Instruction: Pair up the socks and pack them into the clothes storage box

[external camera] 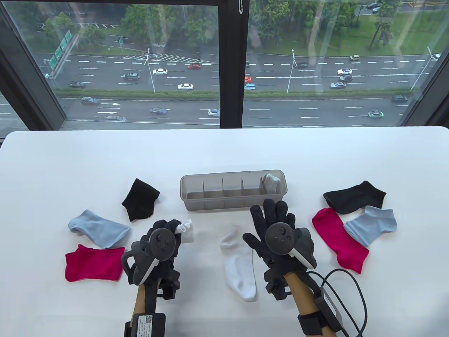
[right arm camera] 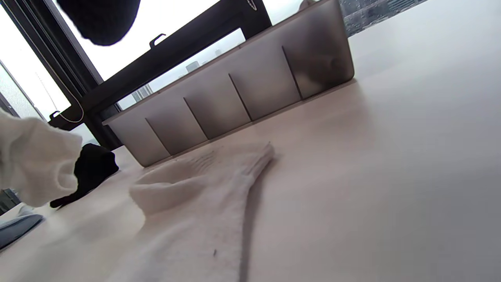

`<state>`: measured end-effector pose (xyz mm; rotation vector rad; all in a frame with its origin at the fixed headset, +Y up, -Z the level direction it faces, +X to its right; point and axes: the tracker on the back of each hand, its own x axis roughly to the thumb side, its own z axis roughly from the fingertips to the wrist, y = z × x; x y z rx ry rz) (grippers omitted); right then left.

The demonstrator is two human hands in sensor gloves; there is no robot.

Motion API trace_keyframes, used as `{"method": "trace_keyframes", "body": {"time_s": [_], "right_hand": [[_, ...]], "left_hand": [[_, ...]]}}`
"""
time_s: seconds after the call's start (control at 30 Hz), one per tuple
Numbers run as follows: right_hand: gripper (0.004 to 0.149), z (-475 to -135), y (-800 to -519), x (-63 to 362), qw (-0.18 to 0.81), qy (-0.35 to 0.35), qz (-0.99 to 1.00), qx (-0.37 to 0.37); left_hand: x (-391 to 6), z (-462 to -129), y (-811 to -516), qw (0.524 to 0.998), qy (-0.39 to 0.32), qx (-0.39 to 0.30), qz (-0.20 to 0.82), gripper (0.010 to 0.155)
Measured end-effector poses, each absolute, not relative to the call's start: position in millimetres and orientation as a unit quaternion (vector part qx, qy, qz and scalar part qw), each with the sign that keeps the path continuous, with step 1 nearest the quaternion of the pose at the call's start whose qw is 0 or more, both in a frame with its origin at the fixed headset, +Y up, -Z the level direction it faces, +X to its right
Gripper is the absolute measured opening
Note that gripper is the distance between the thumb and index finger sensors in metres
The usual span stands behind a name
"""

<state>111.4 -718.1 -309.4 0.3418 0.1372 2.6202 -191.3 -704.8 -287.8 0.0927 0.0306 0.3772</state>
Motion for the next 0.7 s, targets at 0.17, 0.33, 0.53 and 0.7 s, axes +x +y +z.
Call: {"method": "trace_keyframes", "body": {"time_s": [0.17,0.33,0.53,0.7], "right_hand": [[0.098,-307,-720,92,0.343,0.163,0.902,0.206],[0.100,-312,-727,91,0.440,0.204,0.841,0.241],[0.040,-316,-721,110,0.498,0.097,0.844,0.171],[0.041,-323,-714,143,0.545,0.046,0.829,0.114]], "left_hand": [[-162,-281,-703,0.942,-0.087,0.026,0.324,0.044],[-137,-279,-708,0.894,-0.162,-0.024,0.418,0.042],[-149,-287,-716,0.914,-0.081,-0.001,0.397,0.044],[-186,-298,-729,0.870,-0.010,-0.040,0.491,0.041]]}}
